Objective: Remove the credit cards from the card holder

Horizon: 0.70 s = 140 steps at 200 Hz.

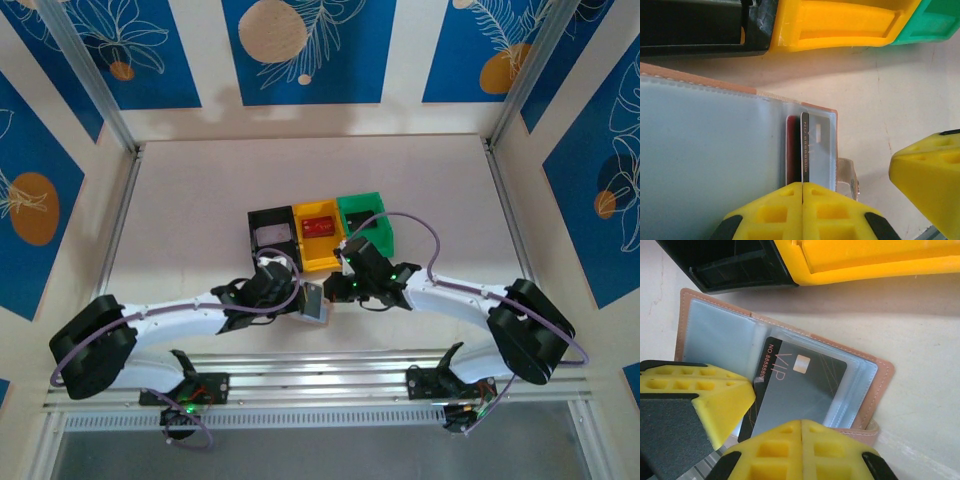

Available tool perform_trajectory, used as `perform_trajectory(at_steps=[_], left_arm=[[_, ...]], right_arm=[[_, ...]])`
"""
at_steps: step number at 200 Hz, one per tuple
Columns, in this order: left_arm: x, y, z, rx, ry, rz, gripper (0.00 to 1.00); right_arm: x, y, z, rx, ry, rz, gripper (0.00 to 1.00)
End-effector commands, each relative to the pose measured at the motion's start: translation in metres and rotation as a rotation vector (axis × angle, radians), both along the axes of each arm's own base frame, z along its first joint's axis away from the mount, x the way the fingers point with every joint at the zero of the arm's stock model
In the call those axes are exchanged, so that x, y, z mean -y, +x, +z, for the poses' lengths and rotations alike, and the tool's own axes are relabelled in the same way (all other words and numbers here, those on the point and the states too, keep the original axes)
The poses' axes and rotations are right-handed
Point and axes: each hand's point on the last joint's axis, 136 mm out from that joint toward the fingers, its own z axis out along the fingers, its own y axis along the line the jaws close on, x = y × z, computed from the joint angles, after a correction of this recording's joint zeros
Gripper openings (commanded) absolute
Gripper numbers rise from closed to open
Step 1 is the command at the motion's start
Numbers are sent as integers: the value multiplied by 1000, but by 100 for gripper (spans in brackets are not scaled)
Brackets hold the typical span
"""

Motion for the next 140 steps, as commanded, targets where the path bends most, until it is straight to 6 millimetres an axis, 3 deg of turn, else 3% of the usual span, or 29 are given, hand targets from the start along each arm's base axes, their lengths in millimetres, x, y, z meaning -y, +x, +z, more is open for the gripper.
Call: perform_trajectory(at_steps=[1,44,82,140], left_arm=[[-2,3,10,35,-20,5,0],[-3,5,16,49,-26,12,0],[-6,6,21,64,-20,17,0],[-13,5,26,76,-12,23,0]], right_arm=[[-7,-8,15,-6,38,36,4],[-22,-13,24,-22,87,71,5],[-24,-12,28,-9,90,70,5],[-24,-15,18,-31,82,74,5]])
